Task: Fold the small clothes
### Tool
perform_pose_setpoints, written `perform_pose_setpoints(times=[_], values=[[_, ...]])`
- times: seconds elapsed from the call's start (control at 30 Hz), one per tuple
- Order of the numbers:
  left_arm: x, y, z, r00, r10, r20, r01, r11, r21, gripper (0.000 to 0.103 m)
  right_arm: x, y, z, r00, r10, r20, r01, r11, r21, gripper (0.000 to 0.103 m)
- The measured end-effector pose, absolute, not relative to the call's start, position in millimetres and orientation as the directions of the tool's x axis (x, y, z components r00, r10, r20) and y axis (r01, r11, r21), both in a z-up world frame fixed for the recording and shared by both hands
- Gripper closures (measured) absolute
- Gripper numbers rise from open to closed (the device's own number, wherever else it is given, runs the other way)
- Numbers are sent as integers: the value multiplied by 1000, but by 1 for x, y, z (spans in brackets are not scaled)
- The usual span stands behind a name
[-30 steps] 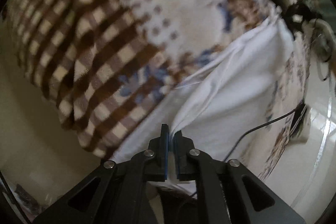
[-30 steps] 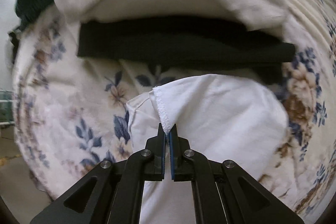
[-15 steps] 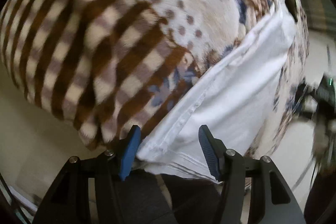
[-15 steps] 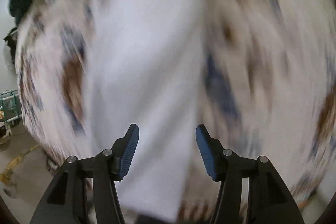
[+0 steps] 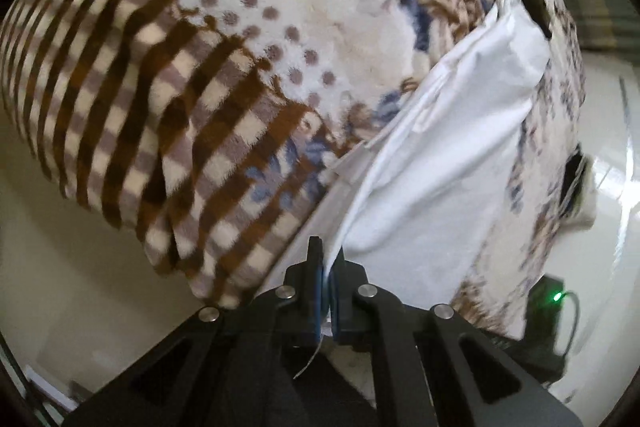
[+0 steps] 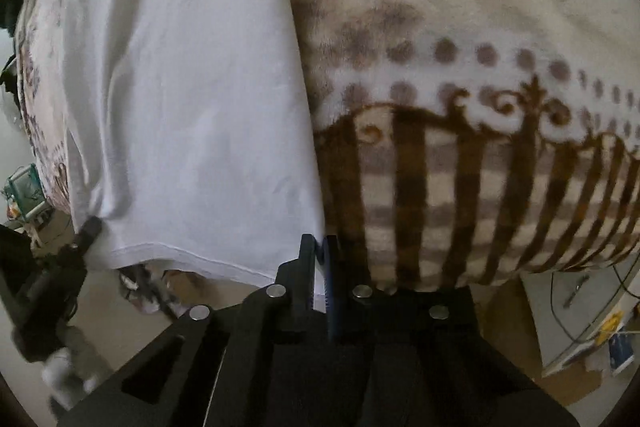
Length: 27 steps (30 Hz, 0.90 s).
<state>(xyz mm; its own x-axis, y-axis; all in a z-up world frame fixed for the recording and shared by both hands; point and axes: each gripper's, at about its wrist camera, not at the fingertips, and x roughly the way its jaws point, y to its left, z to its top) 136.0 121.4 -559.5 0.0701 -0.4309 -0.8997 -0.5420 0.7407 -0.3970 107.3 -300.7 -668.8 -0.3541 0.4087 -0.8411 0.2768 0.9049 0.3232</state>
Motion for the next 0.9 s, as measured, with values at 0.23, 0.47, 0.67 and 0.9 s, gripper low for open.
perform_pose_setpoints(times=[0.23, 0.47, 0.67, 0.9], values=[[124, 114, -545, 86, -462, -882, -553, 714, -428, 102, 94, -322, -632, -281, 392, -876, 230, 914, 335, 102], [104, 112, -592, -16, -417, -909, -518, 781, -349, 101, 80, -339, -635, -289, 347, -892, 185, 935, 303, 102], [104, 126, -603, -59, -443, -895, -515, 782, -353, 92, 82, -317, -663, -388, 364, -847, 214, 929, 301, 92], [160, 121, -511, 121, -461, -879, -431, 773, -465, 46, 103, -332, -625, -251, 510, -823, 301, 849, 434, 47]])
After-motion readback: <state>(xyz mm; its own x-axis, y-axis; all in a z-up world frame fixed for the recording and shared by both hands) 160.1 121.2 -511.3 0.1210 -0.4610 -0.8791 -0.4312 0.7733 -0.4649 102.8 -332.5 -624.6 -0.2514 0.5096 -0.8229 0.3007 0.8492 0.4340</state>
